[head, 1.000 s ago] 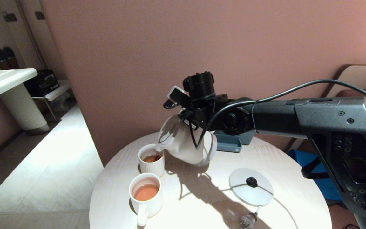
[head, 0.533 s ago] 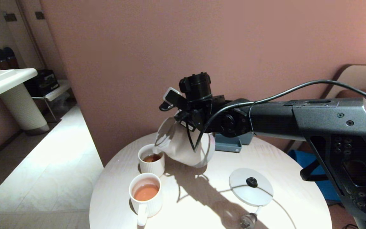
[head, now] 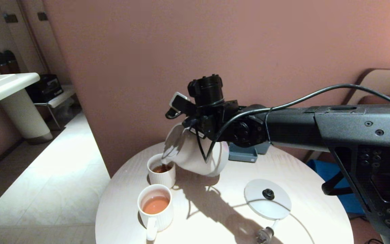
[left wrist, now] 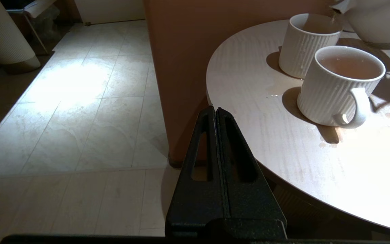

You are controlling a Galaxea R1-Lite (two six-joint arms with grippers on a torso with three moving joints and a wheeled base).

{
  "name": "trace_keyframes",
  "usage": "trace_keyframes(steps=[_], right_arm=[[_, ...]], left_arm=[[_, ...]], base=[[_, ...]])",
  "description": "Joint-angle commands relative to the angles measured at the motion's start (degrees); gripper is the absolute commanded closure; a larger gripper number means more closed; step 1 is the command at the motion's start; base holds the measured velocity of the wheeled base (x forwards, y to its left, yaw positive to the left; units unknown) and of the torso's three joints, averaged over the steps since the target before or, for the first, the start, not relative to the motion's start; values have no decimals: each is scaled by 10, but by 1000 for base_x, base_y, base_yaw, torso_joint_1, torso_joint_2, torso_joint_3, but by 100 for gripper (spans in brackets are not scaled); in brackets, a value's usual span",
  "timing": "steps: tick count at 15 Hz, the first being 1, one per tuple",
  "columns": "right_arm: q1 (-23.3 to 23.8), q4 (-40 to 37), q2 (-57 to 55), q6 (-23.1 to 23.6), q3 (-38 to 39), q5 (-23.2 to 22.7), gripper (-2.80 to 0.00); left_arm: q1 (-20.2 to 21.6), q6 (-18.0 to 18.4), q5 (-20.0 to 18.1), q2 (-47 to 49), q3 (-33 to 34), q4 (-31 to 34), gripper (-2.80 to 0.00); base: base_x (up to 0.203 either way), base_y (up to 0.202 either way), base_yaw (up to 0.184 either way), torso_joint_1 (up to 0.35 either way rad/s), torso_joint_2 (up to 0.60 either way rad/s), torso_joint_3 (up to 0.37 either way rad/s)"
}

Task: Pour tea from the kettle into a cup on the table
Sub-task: Pour water into the cup

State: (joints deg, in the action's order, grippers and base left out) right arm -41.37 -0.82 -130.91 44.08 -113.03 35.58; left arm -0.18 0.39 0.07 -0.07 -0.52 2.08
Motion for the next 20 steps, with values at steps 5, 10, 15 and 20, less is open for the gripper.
trace_keyframes(steps=[5,10,15,20], right_arm=[[-1,1,5,24,0,4,0],[-1,1,6,31,0,11,0],[-1,9,7,40,0,12,0],[-1,10,11,54,0,17,0]], left_arm=[[0,0,0,1,0,0,0],[0,0,0,1,0,0,0],[0,0,0,1,0,0,0],[0,0,0,1,0,0,0]], base=[[0,0,0,0,0,0],[0,0,0,0,0,0],[0,0,0,0,0,0],[0,0,0,0,0,0]])
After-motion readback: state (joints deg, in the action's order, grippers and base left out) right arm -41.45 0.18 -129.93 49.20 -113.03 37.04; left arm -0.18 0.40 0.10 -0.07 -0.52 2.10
